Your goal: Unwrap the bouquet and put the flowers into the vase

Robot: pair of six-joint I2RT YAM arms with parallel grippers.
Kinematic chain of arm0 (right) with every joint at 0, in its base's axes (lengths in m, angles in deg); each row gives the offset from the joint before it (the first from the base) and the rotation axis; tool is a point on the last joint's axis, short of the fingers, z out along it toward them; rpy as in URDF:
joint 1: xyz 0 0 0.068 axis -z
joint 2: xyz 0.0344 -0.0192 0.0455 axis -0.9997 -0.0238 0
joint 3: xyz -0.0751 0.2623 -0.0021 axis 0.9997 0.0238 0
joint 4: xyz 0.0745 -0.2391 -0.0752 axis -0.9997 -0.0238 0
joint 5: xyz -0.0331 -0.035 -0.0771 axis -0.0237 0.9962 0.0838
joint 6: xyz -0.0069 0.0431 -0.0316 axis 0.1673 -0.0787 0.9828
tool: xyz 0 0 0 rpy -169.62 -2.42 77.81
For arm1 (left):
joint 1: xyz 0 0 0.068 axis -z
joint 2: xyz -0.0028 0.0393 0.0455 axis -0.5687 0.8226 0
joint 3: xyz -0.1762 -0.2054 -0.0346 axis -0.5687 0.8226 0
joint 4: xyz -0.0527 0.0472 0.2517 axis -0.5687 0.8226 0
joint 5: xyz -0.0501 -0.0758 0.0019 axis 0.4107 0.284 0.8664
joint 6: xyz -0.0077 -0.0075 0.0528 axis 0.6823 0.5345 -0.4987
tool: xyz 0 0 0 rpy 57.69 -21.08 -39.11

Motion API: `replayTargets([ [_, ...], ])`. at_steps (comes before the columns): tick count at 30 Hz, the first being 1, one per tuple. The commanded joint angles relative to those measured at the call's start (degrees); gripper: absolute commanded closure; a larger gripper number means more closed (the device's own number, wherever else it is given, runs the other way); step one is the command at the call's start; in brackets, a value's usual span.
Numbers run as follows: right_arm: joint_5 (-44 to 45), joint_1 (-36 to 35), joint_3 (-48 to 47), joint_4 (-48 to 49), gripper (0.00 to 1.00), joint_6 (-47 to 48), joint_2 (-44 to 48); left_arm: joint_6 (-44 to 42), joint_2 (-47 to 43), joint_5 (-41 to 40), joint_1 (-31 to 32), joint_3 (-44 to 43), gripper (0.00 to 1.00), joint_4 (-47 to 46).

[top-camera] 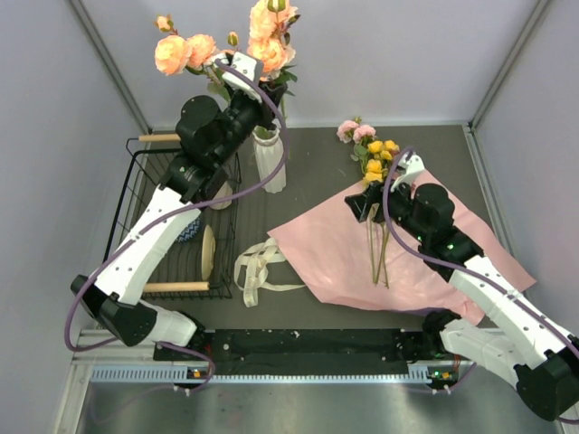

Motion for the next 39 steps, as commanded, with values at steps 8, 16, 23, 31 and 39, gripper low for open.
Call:
replayTargets([
  [8,0.58,-0.32,-3.41,-0.46,0.27,0.66,1.47,-8.27,3.29,-7.11,-3.86,-9.84,1.0,-7.24],
  [16,1.72,-0.41,-2.71,-1.52,0.27,1.27,2.7,-10.39,5.14,-6.94,-4.91,-8.97,1.0,-9.0],
  [23,1.45,-0.32,-2.71,-1.43,0.27,1.18,2.35,-8.72,6.54,-6.06,-4.91,-6.68,1.0,-9.79],
  [31,1.72,-0.32,-2.27,-1.69,0.27,1.27,2.61,-7.49,6.98,-5.44,-4.91,-1.24,1.0,-12.34],
  [39,1.89,-0.32,-2.09,-1.87,0.27,1.27,2.53,-7.75,8.04,-6.49,-5.0,4.74,1.0,-15.15],
])
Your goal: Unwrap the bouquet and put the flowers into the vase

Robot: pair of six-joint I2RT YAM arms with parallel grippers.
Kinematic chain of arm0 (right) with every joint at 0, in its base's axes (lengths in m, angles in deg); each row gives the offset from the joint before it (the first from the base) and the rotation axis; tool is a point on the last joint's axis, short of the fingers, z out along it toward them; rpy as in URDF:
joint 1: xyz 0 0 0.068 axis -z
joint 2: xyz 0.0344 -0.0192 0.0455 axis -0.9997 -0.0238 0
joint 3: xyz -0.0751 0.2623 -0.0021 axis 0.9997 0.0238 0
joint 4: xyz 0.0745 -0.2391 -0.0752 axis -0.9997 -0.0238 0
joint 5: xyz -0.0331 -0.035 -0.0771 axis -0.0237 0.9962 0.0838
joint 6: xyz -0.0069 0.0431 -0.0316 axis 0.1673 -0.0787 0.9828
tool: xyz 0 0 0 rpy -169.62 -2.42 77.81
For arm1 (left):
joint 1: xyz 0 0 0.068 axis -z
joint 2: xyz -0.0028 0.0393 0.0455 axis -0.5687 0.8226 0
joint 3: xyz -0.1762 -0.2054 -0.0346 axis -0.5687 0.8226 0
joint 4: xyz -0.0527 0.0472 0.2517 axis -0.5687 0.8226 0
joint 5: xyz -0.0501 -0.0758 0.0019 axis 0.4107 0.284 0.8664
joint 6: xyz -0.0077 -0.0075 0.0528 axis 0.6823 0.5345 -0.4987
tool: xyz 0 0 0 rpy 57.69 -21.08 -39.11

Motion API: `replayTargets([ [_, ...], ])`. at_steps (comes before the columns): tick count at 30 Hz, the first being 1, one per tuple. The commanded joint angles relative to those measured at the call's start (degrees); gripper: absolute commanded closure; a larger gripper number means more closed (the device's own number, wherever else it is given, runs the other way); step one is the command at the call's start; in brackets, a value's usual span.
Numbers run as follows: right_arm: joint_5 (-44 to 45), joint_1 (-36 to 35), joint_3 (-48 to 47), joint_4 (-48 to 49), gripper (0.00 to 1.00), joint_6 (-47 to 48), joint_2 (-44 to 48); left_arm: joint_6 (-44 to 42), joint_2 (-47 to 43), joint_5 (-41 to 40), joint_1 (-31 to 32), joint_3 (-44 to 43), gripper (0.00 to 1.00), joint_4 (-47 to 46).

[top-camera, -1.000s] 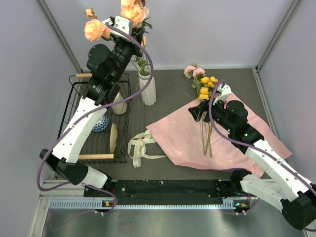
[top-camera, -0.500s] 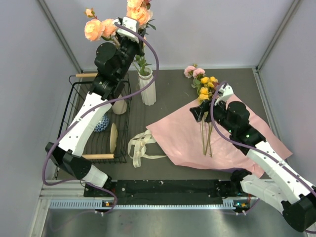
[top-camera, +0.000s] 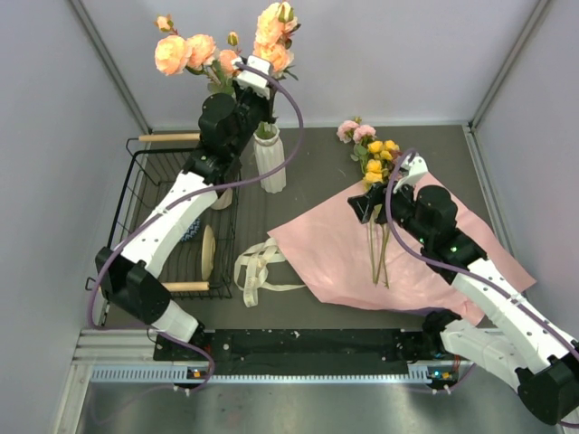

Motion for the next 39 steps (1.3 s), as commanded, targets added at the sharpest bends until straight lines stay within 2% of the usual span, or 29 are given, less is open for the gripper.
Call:
replayTargets([
  [1,0.6,-0.41,-2.09,0.16,0.27,0.62,0.78,-0.12,0.3,-1.05,-0.15,2.58,1.0,-6.21],
  [15,2.62,-0.41,-4.28,-3.88,0.27,-0.44,-4.32,-0.3,6.01,-5.1,-0.23,5.05,0.99,-6.74],
  [19,3.06,-0.41,-5.17,-5.46,0.27,-0.96,-6.78,-0.56,6.11,-6.33,-0.23,5.04,0.91,-5.87],
  [22,3.5,-0.23,-5.78,-6.34,0.27,-1.05,-8.36,-0.56,5.4,-7.47,-0.23,5.04,0.75,-4.72],
  [23,3.68,-0.23,-6.04,-6.6,0.27,-1.14,-8.8,-0.47,5.23,-7.73,-0.23,5.04,0.63,-4.37],
  [27,3.86,-0.32,-7.36,-8.44,0.27,-1.32,-11.26,1.45,3.65,-8.44,-0.23,4.43,0.4,-0.43],
  [30,5.61,-0.14,-7.98,-9.33,0.27,-1.58,-12.75,4.61,1.71,-7.21,-0.23,4.17,0.36,1.77],
  [39,7.72,4.77,-9.82,-14.86,0.27,-4.56,-17.41,11.83,-3.47,-2.29,-0.23,2.06,0.31,12.41],
])
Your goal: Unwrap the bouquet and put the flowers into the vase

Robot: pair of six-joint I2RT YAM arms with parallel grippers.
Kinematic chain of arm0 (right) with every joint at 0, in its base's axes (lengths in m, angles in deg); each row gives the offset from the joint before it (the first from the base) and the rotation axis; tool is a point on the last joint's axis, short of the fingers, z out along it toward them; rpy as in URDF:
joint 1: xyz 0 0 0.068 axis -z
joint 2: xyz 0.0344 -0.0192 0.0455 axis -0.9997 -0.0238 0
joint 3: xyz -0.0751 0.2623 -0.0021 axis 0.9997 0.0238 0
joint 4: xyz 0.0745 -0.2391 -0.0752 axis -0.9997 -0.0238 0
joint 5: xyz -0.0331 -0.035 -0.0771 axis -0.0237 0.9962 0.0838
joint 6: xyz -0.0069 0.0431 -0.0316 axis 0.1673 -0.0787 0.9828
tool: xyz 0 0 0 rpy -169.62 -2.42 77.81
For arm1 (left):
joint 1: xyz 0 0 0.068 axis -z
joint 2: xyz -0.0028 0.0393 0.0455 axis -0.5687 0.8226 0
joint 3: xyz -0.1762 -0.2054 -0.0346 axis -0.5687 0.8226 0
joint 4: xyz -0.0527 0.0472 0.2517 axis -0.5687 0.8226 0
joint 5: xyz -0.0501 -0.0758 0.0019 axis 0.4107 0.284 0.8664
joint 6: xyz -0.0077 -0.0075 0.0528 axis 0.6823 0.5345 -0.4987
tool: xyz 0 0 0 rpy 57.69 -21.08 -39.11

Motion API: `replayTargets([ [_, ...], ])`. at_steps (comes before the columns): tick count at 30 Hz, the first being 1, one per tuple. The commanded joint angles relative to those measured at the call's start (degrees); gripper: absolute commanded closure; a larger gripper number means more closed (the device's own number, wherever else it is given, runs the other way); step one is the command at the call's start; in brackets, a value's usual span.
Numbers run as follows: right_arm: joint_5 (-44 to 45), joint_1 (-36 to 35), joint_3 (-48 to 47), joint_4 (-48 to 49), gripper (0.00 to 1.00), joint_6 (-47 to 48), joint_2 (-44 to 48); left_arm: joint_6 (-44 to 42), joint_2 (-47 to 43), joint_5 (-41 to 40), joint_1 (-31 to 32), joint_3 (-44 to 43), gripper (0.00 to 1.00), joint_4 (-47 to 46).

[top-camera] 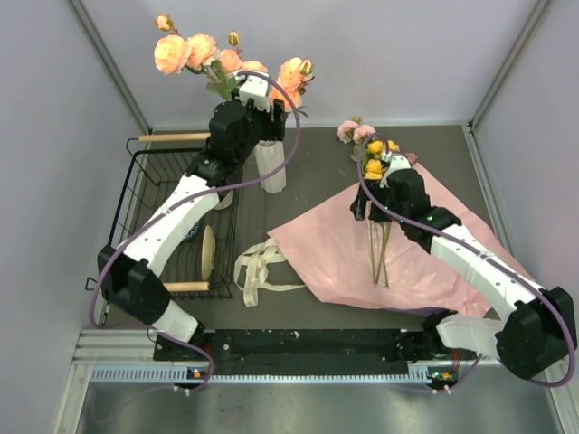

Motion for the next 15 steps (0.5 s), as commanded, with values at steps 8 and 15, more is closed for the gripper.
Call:
replayTargets([
  [8,2.19,5.36,-4.03,-4.62,0.27,-2.52,-4.68,7.56,-9.0,5.04,-0.15,-1.73,0.15,10.13],
  [15,6.93,5.8,-5.53,-7.52,0.36,-1.55,-9.43,9.32,-15.94,14.18,-0.15,3.02,0.17,10.22],
])
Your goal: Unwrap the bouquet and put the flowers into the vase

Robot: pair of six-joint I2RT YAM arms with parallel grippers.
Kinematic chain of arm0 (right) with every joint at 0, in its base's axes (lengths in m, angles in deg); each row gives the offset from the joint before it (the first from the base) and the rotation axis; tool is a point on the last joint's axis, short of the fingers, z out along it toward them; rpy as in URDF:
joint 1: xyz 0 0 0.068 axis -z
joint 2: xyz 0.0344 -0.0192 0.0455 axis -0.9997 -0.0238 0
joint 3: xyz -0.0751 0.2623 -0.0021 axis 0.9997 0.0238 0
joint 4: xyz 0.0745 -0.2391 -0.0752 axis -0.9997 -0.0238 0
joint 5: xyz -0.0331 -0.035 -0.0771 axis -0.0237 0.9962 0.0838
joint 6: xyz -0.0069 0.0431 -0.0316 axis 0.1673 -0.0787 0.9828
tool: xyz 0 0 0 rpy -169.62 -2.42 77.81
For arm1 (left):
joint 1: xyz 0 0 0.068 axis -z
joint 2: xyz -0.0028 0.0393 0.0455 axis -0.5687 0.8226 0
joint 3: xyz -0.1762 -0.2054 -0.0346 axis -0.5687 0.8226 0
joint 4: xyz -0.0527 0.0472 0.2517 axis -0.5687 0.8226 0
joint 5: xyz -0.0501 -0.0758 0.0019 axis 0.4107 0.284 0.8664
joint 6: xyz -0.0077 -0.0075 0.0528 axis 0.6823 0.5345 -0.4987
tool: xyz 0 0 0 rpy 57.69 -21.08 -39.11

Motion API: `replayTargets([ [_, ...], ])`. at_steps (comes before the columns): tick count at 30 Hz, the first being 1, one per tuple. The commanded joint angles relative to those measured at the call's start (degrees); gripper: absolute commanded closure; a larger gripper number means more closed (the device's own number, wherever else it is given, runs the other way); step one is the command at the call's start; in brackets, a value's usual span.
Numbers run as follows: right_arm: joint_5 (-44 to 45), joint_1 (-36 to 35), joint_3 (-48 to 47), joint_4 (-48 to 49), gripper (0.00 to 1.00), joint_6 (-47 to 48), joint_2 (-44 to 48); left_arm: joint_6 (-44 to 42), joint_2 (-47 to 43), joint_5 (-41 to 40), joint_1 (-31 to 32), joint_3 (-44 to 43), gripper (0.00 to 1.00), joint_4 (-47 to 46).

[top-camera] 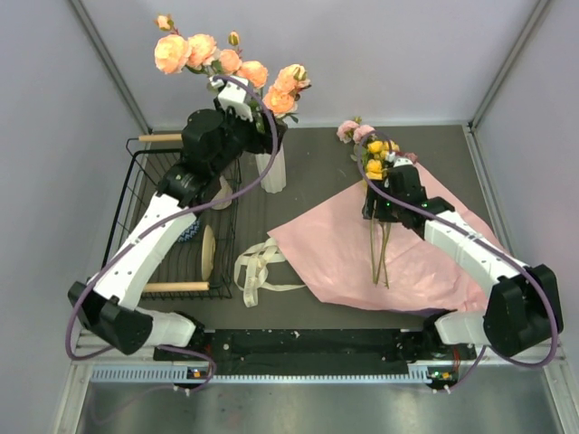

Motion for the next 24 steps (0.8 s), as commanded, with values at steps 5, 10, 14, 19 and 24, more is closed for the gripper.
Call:
replayTargets([
  [5,4.87,1.8,-4.4,-1.91,0.5,-0.24,-6.19,5.31,-8.45,18.01,-0.13,5.71,0.19,-3.19],
  [10,0.75,1.81,-5.72,-1.47,0.66,-0.24,-12.17,11.2,-7.84,27.15,-0.13,10.01,0.25,-6.87],
  [14,-0.93,1.81,-5.28,-0.34,0.73,0.2,-15.08,17.87,-6.0,36.37,-0.04,12.83,0.25,-11.69],
  [19,-1.2,1.81,-3.26,2.04,0.73,0.02,-16.92,21.49,-4.59,39.91,0.31,13.8,0.21,-15.85],
  [24,-0.14,1.81,-2.56,3.1,0.7,-0.07,-20.08,21.58,-3.53,40.53,0.67,12.57,0.21,-15.76],
])
